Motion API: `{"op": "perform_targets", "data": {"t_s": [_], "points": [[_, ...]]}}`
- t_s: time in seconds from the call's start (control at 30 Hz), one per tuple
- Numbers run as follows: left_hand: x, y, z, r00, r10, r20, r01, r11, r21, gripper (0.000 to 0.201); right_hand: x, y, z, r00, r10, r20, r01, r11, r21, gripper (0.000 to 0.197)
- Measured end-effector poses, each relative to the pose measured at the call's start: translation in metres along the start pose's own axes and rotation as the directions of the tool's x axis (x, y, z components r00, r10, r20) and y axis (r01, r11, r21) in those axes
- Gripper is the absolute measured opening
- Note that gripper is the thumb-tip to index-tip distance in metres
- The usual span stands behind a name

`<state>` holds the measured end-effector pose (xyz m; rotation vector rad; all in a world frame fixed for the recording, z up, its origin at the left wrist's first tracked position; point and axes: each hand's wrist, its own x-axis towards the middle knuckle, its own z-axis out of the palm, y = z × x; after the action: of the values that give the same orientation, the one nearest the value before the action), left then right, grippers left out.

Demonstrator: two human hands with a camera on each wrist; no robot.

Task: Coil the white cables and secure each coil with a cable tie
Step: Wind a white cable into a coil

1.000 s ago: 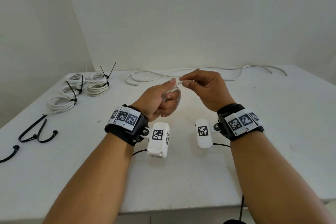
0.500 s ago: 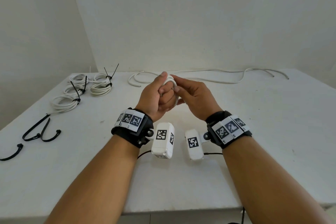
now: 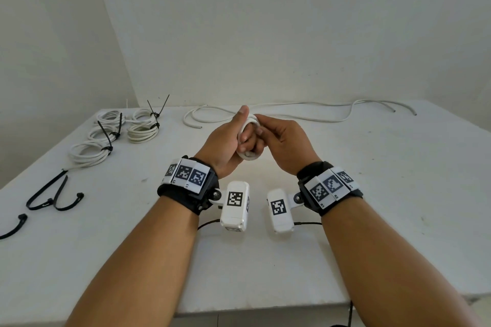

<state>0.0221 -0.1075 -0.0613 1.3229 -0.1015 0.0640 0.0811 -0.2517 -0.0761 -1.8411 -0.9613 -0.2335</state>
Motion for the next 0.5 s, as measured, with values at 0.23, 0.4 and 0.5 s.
{"op": "perform_targets", "data": {"t_s": [0.23,0.4,0.5], "points": [[0.0016,0.0026,-0.0082,0.975,-0.013,-0.224,0.087,0.942,0.325,0.054,-0.0001,-0.0026,0.0025,1.0,-0.001,-0.011,-0.001,0.991,-0.13,0.021],[-0.0001,0.0026,-0.0088,0.965,-0.056,-0.257,0.096,0.984,0.148,0.031,0.0014,-0.0037,0.0003,0.995,0.013,0.102,0.015,0.963,-0.27,0.022],[-0.003,0.0083,-0.0059,0.953,-0.139,-0.269,0.13,0.99,-0.054,0.02,0.002,-0.0052,0.001,0.985,0.003,0.173,0.051,0.949,-0.311,0.026]]}}
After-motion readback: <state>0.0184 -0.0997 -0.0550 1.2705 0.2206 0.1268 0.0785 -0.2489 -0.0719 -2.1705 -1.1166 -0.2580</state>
